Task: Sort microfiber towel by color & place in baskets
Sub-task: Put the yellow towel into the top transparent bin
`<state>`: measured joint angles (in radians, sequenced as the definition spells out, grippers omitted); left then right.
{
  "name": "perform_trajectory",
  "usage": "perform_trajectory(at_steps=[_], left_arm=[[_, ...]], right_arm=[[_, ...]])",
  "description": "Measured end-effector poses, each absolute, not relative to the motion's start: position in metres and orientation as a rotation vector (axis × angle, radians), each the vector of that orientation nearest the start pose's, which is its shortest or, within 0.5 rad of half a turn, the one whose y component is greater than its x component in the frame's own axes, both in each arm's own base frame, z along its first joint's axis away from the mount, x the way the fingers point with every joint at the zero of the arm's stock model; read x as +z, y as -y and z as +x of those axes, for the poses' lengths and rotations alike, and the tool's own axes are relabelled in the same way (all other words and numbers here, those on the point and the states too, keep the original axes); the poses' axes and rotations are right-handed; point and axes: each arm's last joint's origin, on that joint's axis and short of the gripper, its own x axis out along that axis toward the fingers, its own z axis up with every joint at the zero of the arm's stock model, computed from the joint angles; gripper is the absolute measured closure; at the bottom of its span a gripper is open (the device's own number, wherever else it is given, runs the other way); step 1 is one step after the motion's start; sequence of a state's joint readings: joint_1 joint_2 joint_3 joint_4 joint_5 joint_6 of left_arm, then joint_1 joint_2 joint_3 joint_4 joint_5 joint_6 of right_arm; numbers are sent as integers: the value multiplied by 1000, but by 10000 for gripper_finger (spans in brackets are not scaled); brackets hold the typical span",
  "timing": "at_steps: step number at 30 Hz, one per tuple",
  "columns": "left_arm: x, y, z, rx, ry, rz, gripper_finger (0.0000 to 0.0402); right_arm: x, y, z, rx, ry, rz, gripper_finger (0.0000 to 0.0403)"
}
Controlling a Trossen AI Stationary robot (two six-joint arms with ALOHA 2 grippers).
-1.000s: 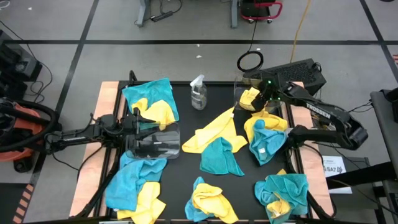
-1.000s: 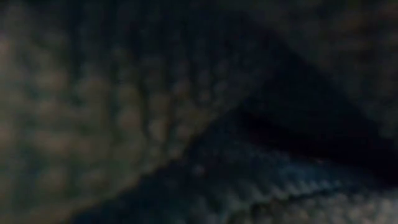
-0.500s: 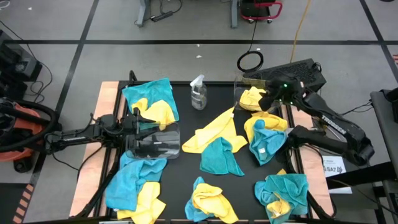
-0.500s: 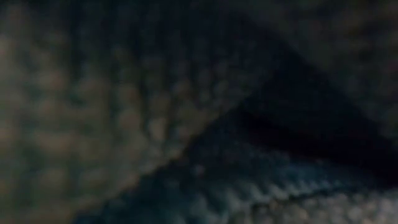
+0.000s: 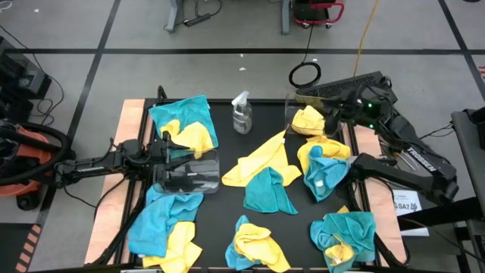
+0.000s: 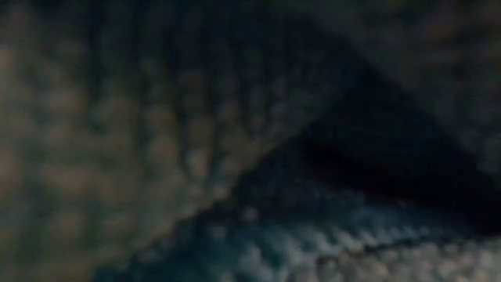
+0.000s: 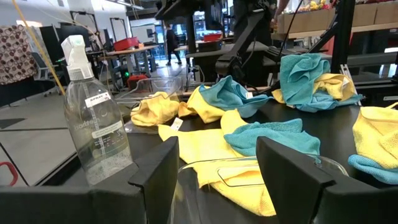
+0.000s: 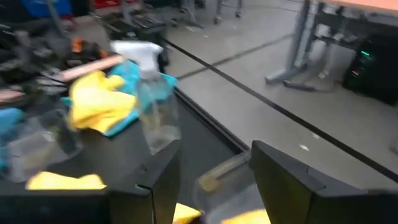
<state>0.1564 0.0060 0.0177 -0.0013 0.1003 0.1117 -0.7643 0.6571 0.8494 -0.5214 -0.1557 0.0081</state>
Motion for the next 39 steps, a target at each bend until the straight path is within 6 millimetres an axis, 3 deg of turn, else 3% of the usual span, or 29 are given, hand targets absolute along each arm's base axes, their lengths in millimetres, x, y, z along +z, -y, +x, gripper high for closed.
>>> perform_trajectory(at_steps=[9, 24, 39], left_arm=[[169, -12, 96, 56, 7, 113, 181], [169, -12, 96, 57, 7, 113, 181], [169, -12, 96, 57, 6, 139, 181]], right_arm=[[343, 78, 106, -493, -303, 121, 218], [342, 68, 136, -258, -297, 77, 218], [321, 67, 177, -148, -417, 91, 218]])
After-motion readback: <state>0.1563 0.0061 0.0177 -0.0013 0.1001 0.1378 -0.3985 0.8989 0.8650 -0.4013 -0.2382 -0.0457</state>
